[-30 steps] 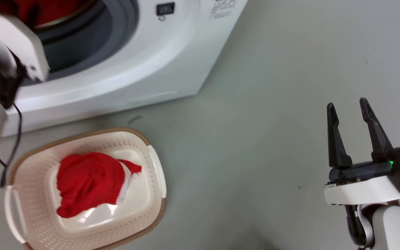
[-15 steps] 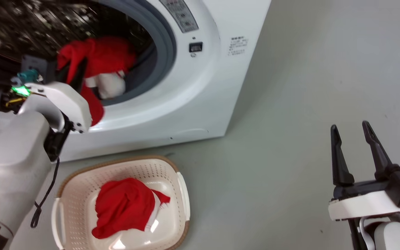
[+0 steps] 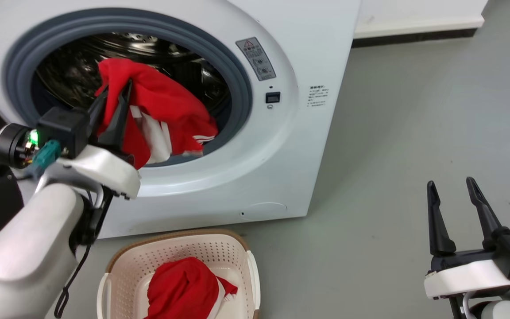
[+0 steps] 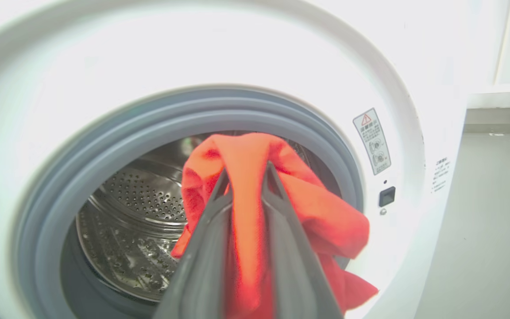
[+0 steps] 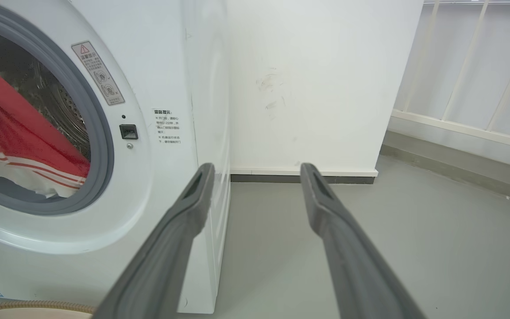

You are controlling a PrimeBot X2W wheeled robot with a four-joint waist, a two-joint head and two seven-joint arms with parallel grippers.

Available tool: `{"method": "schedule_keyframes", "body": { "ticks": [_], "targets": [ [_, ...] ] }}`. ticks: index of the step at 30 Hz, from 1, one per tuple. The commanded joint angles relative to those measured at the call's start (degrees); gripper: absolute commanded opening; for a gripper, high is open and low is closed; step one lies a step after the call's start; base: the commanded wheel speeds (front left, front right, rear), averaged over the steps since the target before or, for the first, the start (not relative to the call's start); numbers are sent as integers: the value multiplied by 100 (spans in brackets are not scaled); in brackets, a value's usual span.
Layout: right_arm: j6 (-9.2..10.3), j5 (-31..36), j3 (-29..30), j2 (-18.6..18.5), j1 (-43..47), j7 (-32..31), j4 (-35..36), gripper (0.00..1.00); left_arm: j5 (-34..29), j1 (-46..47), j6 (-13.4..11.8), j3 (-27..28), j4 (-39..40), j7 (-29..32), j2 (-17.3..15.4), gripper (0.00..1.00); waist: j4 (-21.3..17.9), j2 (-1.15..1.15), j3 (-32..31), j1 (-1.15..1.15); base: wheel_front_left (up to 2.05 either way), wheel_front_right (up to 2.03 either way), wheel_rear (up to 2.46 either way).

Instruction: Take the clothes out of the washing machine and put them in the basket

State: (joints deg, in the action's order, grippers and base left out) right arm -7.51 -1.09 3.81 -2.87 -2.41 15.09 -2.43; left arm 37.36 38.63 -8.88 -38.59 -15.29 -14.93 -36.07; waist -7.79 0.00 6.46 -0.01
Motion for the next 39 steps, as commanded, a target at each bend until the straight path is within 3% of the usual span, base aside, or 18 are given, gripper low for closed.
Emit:
{"method": "schedule_keyframes", "body": {
  "ticks": [1, 3, 4, 9, 13, 19, 26, 39],
  "targets": [
    [4, 3, 32, -1, 73, 11, -21, 100, -69, -209, -99, 84, 264, -34, -69, 0, 69, 0, -89, 1, 0, 0, 0],
    [4, 1, 52, -1, 88, 11, -21, 100, -97, -321, -171, 146, 482, -34, -96, 0, 91, 0, -113, 1, 0, 0, 0],
    [4, -8, 94, 0, 152, 11, -14, 100, -137, -646, -360, 241, 1042, -32, -218, 0, 161, 0, -157, 1, 0, 0, 0],
    [4, -14, 96, -1, 131, 11, 0, 100, -75, -1094, -575, 275, 1755, 32, -423, 0, 251, 0, -99, 1, 0, 0, 0],
    [4, -39, 65, -1, 89, 11, 9, 100, 59, -1482, -672, 262, 2042, 159, -589, 0, 269, 0, 6, 1, 0, 0, 0],
    [4, -46, 41, -1, 3, 11, -17, 100, 313, -1981, -587, 50, 1951, 433, -694, 0, 228, 0, 215, 1, 0, 0, 0],
    [4, -96, -12, 0, -161, 11, 23, 100, 496, -2173, -241, -360, 966, 699, -440, 0, 93, 0, 627, 1, 0, 0, 0],
    [5, -3, -73, 0, -576, 11, 242, 100, 743, -1296, 821, -751, -2500, 907, 496, 0, -318, 0, 2094, 1, 0, 0, 0]
  ]
}}
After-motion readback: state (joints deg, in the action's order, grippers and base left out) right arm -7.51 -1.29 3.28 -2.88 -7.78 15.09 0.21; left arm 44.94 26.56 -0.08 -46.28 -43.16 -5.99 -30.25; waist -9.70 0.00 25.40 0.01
